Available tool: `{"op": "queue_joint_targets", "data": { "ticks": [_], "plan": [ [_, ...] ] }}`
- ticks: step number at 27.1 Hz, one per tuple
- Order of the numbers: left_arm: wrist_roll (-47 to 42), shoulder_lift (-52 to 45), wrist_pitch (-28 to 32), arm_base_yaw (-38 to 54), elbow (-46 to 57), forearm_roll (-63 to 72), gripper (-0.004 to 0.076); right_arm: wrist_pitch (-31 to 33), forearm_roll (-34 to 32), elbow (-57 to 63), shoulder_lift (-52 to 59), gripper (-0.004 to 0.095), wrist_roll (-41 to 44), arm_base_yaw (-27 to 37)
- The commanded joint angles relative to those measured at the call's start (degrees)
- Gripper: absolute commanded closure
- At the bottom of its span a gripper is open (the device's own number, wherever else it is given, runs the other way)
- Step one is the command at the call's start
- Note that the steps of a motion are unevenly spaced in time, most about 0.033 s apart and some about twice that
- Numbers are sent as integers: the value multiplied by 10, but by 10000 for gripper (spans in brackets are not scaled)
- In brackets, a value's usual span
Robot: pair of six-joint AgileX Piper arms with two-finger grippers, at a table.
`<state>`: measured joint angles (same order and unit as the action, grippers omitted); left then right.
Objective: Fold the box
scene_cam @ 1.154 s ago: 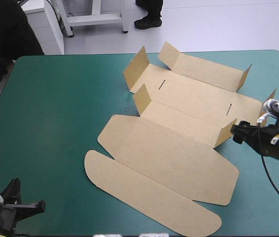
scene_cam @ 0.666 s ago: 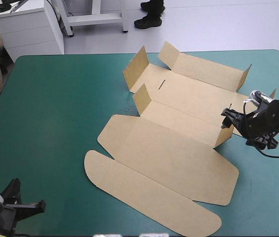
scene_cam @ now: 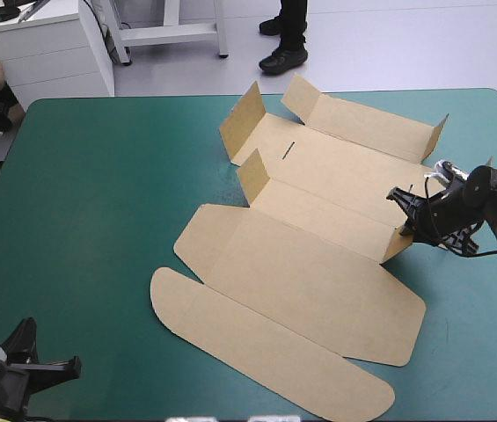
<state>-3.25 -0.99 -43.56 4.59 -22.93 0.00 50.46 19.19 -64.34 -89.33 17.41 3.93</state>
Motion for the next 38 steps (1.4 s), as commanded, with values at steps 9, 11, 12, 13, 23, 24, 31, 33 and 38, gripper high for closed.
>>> {"op": "queue_joint_targets", "data": {
  "ticks": [9,11,12,13,23,24,31,33,38],
  "plan": [
    [-2,-6,40,0,-20,0,734,30,20,-40,12,913,-73,3],
    [-2,-6,40,0,-20,0,734,33,36,-55,10,913,-143,2],
    [-2,-6,40,0,-20,0,734,36,41,-60,10,913,-174,2],
    [-2,-6,40,0,-20,0,734,40,50,-67,9,913,-212,2],
    [-2,-6,40,0,-20,0,734,78,61,-181,-74,913,-408,-38],
    [-2,-6,40,0,-20,0,734,83,57,-202,-89,913,-428,-46],
    [-2,-6,40,0,-20,0,734,155,-14,-340,-171,913,-540,-114],
    [-2,-6,40,0,-20,0,734,156,-29,-377,-188,917,-561,-135],
    [-2,-6,40,0,-20,0,734,156,-64,-438,-217,928,-635,-188]
  ]
}}
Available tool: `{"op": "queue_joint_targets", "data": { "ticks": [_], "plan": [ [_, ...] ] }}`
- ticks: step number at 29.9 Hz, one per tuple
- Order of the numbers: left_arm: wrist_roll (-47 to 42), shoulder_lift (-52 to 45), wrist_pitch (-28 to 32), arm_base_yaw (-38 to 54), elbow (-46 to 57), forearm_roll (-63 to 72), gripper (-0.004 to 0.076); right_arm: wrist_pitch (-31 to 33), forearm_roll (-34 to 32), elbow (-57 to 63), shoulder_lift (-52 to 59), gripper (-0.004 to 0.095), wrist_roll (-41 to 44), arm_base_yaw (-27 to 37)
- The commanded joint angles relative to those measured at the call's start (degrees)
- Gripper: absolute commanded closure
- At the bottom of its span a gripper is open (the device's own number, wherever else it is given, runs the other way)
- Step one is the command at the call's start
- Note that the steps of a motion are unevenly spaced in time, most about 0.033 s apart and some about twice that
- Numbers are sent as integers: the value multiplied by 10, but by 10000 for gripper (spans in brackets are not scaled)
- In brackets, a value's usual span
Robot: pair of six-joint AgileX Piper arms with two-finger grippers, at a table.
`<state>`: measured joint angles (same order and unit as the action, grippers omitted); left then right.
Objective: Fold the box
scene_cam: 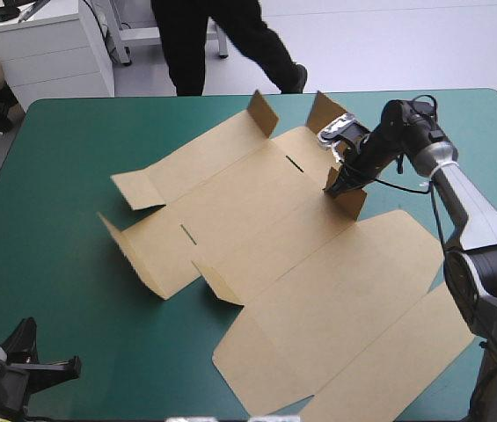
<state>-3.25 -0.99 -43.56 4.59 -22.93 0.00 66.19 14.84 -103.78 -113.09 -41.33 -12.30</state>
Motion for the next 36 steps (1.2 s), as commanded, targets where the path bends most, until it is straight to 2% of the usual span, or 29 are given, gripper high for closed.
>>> {"op": "queue_joint_targets", "data": {
  "ticks": [1,6,15,22,28,31,33,36],
  "plan": [
    [-2,-6,40,0,-20,0,734,-3,-40,-51,19,928,-60,-38],
    [-2,-6,40,0,-20,0,734,-38,-90,-62,16,928,-139,-92],
    [-2,-6,40,0,-20,0,734,-144,-70,-62,8,928,-273,-159],
    [-2,-6,40,0,-20,0,734,-184,-42,-62,-15,928,-332,-200],
    [-2,-6,40,0,-20,0,734,-201,-40,-62,-29,913,-332,-212],
    [-2,-6,40,0,-20,0,734,-205,-37,-62,-29,822,-330,-213],
    [-2,-6,40,0,-20,0,734,-205,-34,-62,-29,686,-328,-213],
    [-2,-6,41,0,-20,0,734,-210,-34,-62,-29,425,-302,-213]
  ]
}}
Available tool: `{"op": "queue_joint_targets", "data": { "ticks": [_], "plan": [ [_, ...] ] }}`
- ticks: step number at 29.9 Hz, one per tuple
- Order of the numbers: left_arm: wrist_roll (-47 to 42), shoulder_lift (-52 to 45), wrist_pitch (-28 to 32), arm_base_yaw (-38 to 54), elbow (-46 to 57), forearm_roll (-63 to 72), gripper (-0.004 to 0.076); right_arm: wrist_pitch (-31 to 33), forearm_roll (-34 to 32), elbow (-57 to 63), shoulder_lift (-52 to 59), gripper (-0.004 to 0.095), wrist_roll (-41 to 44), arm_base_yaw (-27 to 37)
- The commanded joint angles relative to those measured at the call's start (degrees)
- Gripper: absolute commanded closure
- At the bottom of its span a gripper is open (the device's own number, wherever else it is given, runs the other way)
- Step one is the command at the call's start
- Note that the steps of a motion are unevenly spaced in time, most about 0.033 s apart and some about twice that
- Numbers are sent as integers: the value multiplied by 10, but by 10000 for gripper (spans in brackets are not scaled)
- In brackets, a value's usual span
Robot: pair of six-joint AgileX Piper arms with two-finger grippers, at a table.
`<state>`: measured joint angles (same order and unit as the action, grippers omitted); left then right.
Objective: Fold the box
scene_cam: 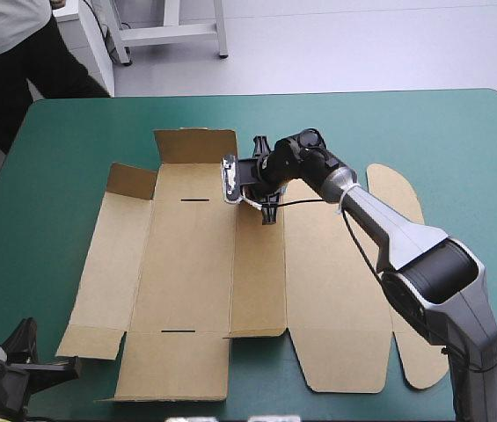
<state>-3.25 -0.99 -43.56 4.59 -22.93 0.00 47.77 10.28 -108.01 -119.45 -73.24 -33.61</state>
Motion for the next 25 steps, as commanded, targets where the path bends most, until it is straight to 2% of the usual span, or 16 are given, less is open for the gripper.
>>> {"op": "queue_joint_targets", "data": {
  "ticks": [1,3,5,8,11,13,15,20,23,25],
  "plan": [
    [-2,-6,41,0,-20,0,734,-28,10,-20,34,326,22,1],
    [-2,-6,41,0,-20,0,733,-29,10,-20,37,178,23,1],
    [-4,-6,41,0,-20,0,734,-30,10,-20,46,91,34,0],
    [-4,-6,41,0,-20,0,734,-30,3,-20,68,74,106,0],
    [-4,-6,41,0,-20,0,733,-16,-28,-20,95,101,221,0],
    [-4,-6,41,0,-20,0,733,-5,-54,-20,107,165,292,0],
    [-4,-6,41,0,-20,0,733,9,-84,-21,120,316,366,0],
    [-4,-6,41,0,-20,0,732,64,-136,-25,146,927,525,5],
    [-7,-6,41,0,-20,0,731,97,-142,-25,152,909,608,24],
    [-7,-6,41,0,-20,0,710,116,-131,-25,154,909,635,47]
  ]
}}
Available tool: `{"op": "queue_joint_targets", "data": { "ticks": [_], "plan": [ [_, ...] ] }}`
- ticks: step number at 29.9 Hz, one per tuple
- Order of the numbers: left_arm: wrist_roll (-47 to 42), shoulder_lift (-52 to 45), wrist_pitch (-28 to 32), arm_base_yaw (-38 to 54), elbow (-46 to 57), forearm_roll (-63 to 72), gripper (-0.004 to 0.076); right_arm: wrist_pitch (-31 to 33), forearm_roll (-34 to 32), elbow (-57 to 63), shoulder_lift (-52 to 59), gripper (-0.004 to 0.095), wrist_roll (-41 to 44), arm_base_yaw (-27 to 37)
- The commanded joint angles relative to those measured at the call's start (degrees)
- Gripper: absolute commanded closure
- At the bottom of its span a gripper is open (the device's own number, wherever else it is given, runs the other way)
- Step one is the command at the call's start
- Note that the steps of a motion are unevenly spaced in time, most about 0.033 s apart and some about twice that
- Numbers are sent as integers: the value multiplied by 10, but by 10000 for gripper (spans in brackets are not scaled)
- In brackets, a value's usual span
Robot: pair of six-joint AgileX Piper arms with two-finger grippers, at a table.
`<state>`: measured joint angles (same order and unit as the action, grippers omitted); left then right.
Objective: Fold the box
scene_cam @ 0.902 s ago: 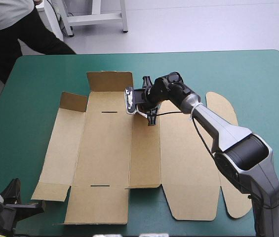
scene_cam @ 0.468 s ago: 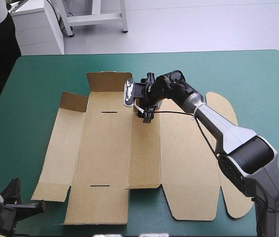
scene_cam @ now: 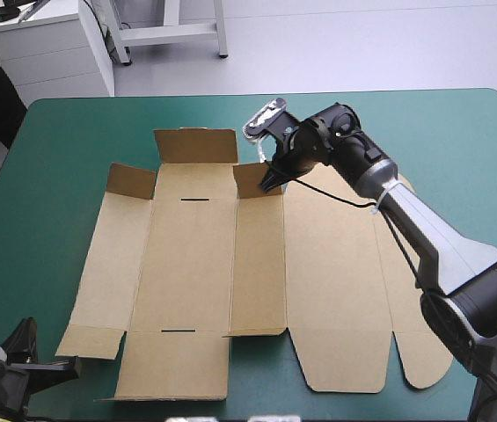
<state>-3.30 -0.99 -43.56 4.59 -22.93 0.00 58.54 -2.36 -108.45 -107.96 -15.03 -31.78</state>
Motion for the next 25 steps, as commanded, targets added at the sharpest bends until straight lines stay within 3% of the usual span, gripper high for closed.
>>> {"op": "queue_joint_targets", "data": {
  "ticks": [1,4,6,9,11,20,25],
  "plan": [
    [-5,-6,41,0,-20,0,685,21,4,-20,40,909,58,43],
    [-5,-6,41,0,-20,0,561,69,61,-19,49,909,60,85],
    [-5,-6,41,0,-20,0,426,85,91,-12,59,909,49,113],
    [-5,-6,43,0,-20,0,219,79,120,26,99,909,40,152],
    [-5,-6,43,0,-20,-4,139,59,119,76,140,909,36,170],
    [-8,-6,43,0,-20,-8,123,-117,117,412,390,909,57,197],
    [-7,8,40,0,-24,-8,123,-142,115,515,516,909,73,197]
  ]
}}
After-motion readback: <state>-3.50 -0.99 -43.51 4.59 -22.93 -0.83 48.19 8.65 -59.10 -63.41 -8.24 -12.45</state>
